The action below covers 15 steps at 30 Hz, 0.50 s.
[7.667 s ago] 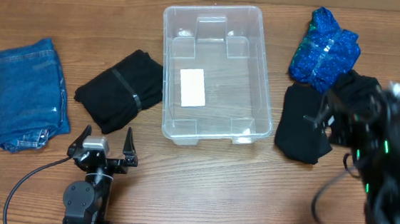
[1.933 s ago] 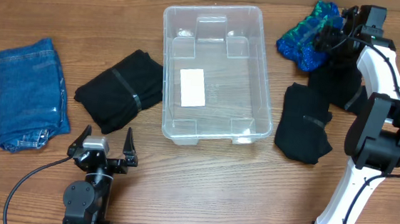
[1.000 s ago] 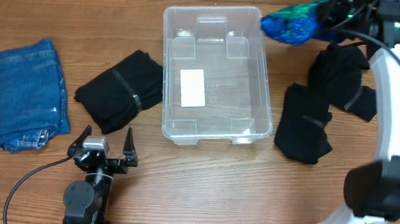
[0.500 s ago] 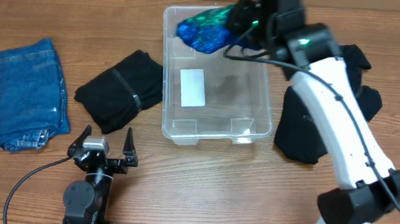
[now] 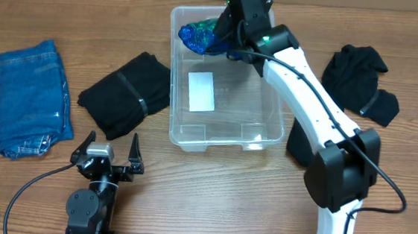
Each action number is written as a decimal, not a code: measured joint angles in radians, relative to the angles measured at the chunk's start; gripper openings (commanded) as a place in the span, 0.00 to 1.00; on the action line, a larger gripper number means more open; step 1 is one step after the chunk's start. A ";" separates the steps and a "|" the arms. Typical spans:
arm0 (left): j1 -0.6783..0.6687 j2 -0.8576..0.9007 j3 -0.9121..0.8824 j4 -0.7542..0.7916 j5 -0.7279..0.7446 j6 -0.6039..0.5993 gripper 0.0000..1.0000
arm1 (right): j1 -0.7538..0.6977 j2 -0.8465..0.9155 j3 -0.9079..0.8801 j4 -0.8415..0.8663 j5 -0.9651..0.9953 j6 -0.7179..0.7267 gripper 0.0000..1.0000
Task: Pack container
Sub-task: 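Carry the sparkly garment left and lower it into the clear bin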
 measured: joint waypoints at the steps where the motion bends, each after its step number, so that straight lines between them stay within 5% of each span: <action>1: 0.000 0.000 0.000 0.000 0.000 0.000 1.00 | 0.000 0.022 0.000 0.005 0.007 0.000 0.04; 6: 0.000 0.000 0.000 0.000 0.000 0.000 1.00 | 0.000 0.071 0.000 0.047 0.046 -0.004 0.05; 7: 0.000 0.000 0.000 0.000 0.000 0.000 1.00 | 0.000 0.077 0.000 0.049 0.050 -0.008 0.15; 9: 0.000 0.000 0.000 0.000 0.000 0.000 1.00 | 0.000 0.081 0.000 0.049 0.054 -0.024 0.66; 11: 0.000 0.000 0.000 0.000 0.000 0.000 1.00 | -0.001 0.081 0.000 0.053 0.060 -0.042 0.91; 12: 0.000 0.000 0.000 0.000 0.000 0.000 1.00 | -0.001 0.081 0.001 0.048 0.062 -0.052 1.00; 15: 0.000 0.000 0.000 0.000 0.000 0.000 1.00 | -0.004 0.081 0.002 -0.017 0.059 -0.086 1.00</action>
